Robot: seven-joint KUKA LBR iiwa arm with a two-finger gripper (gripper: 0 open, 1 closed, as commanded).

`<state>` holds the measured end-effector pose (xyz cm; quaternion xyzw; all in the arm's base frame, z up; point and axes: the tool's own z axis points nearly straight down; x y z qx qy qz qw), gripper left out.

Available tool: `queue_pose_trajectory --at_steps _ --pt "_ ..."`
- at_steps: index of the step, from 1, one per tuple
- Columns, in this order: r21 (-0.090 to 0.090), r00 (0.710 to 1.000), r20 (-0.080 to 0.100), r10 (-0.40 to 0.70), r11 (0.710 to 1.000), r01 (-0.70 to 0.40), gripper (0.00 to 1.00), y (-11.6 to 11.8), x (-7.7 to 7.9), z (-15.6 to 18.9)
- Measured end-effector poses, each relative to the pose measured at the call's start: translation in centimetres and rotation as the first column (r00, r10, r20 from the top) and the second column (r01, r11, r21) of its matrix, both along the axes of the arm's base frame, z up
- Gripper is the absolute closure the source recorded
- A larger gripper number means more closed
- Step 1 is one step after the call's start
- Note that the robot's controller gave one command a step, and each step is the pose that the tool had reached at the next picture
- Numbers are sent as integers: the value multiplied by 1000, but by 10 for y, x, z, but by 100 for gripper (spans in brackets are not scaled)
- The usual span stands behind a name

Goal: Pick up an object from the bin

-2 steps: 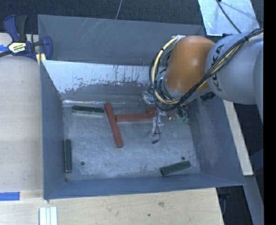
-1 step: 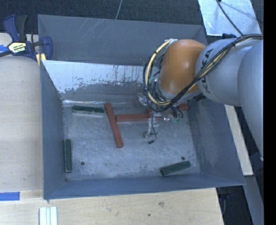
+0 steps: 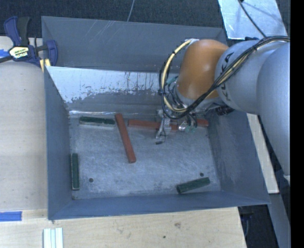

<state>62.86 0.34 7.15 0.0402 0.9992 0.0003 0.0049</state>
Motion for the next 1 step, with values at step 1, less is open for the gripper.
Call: queue_pose_trajectory --at_steps 1 --pt "0 1000 0 0 1000 0 100 0 0 0"
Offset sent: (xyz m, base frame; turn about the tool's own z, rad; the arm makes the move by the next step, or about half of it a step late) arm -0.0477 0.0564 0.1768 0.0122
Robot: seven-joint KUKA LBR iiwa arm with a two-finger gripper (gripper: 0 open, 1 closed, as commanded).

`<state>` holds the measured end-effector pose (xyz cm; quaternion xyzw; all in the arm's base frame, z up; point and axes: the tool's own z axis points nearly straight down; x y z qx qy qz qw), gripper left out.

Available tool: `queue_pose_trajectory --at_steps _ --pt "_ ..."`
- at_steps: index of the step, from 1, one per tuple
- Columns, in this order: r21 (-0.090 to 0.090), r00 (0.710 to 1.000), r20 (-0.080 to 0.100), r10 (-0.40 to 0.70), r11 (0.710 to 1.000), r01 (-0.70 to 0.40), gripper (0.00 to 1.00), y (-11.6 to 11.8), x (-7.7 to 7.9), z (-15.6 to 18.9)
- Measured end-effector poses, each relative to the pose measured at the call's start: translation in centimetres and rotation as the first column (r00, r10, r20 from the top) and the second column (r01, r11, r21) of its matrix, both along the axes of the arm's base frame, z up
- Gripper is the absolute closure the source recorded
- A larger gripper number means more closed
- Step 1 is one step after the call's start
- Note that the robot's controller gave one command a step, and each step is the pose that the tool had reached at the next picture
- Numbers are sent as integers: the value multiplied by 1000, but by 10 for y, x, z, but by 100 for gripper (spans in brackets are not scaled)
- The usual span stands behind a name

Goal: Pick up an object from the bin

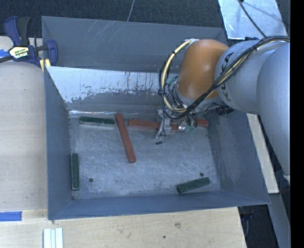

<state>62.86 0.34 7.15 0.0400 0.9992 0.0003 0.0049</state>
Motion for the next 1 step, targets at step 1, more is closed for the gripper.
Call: queue_pose_trajectory --at_steps 1 --pt "2 1000 0 -10 1000 10 100 57 -46 181"
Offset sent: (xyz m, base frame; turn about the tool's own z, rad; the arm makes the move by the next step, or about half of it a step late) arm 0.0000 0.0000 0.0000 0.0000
